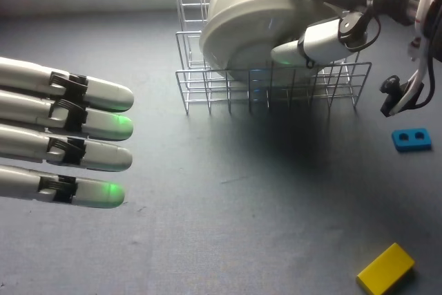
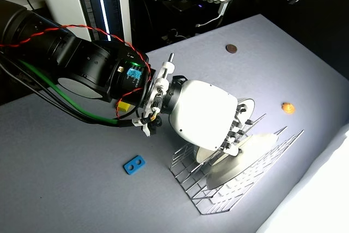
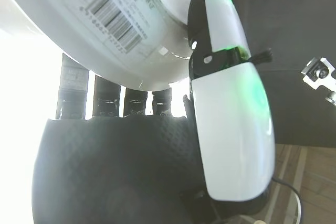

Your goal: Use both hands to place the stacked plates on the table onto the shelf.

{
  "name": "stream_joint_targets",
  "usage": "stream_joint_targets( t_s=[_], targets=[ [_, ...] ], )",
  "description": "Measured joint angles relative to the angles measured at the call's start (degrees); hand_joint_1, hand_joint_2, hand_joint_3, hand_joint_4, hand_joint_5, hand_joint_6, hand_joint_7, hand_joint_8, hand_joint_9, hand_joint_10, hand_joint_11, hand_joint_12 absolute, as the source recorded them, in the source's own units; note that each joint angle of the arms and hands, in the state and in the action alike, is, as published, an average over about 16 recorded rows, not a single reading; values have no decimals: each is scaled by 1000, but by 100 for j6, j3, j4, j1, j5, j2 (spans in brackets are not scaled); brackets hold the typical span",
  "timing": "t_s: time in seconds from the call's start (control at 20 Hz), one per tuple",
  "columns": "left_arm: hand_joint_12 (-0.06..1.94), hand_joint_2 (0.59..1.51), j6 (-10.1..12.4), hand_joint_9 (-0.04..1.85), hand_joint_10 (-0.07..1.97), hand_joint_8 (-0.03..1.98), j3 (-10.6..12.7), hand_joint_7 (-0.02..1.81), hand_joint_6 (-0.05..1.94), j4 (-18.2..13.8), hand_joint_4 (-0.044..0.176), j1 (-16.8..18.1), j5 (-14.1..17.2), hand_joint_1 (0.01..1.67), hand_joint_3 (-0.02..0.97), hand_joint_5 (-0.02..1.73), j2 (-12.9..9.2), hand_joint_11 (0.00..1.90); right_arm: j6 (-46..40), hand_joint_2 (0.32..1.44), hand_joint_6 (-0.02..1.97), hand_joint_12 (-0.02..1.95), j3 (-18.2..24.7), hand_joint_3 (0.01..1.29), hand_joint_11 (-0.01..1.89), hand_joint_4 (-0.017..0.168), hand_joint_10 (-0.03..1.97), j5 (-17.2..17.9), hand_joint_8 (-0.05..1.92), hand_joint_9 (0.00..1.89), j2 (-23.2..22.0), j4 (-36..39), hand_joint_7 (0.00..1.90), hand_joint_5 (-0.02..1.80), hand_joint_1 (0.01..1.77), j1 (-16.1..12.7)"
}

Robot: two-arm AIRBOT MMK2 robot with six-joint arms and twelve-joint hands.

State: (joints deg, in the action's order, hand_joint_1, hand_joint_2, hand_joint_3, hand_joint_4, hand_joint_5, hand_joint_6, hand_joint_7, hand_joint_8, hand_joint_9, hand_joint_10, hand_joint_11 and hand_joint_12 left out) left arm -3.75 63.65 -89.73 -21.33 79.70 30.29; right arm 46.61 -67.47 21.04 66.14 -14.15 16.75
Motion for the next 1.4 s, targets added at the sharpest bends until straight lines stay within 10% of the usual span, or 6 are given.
stream_joint_targets(
  t_s=[0.3, 0.95, 1.4],
  targets=[
    [189, 1136, 38, 92, 15, 0, -2, 130, 12, -129, 4, 57, -113, 24, 5, 150, 16, 21, 44, 1067, 221, 1374, 47, 12, 468, -7, 356, -51, 183, 867, -25, 10, 929, 788, 987, -56],
    [274, 1137, 111, 103, 16, -1, 14, 139, 12, -279, 4, 168, -142, 23, 5, 156, 69, 15, 196, 1037, 1243, 1833, 177, 12, 249, -9, 1553, -128, 1312, 442, -115, 94, 527, 489, 849, -135],
    [247, 1137, 122, 98, 15, -2, 59, 129, 12, -317, 4, 176, -108, 23, 5, 147, 92, 15, 355, 1065, 1322, 1923, 578, 12, 203, -6, 1669, 178, 1445, 370, -374, 553, 444, 421, 837, -341]
  ],
)
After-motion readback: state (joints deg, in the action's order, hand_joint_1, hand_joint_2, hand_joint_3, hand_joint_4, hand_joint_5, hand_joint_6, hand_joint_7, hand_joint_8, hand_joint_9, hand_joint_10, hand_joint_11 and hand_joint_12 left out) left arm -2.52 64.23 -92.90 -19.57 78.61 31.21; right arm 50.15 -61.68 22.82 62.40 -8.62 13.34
